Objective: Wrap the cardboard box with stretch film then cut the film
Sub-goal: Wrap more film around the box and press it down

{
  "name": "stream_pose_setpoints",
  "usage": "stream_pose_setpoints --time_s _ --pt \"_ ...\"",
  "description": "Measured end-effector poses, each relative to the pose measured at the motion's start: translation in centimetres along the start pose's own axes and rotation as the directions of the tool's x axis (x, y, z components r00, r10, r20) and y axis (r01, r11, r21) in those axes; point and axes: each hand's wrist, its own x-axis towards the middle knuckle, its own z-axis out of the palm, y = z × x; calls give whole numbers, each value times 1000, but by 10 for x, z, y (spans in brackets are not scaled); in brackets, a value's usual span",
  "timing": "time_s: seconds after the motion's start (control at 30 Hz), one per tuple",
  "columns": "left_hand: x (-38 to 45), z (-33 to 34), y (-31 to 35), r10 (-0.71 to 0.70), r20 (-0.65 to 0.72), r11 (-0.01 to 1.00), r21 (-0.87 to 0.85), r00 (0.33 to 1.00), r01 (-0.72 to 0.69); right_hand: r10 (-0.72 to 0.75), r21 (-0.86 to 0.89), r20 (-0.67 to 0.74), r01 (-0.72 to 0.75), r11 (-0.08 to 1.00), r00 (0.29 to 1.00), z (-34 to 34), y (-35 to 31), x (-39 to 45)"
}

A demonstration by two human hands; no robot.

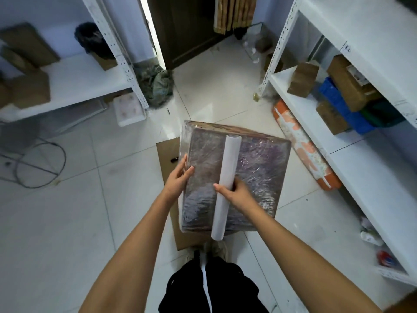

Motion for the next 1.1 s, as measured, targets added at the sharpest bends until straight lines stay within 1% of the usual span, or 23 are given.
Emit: stream_pose_setpoints --time_s 0.07,0.17,0.27,0.37,0.5,0.57,0.77,0.97,1.1 --pt "4 -10 -2 0 -4 1000 10 1000 0 8 -11 -10 -8 1000 1000 5 1 5" --pt "8 -17 -1 6 -52 1000 10 999 -5 17 -36 -19 -18 999 1000 13 1 8" --pt "14 -17 2 46 -108 998 -27 993 -49 17 -57 -13 -18 998 1000 26 1 8" --pt "15 -25 -6 64 -184 993 -86 981 -81 30 -53 24 -28 998 999 41 1 9" --pt "13 -41 -18 50 -207 988 -135 977 -79 35 -49 103 -30 998 994 53 1 5" --pt "15 -49 -23 48 -204 987 -140 978 -78 30 -57 112 -23 998 993 58 2 3" --pt "18 -58 -28 37 -215 979 -189 976 -78 39 -128 -18 -41 991 999 68 5 6" --pt "11 -62 -32 24 -218 978 -198 976 -69 19 -202 -162 -52 978 987 54 7 12" --pt "10 -65 -30 25 -202 977 -201 979 -67 64 -280 -232 -129 951 971 57 10 11"
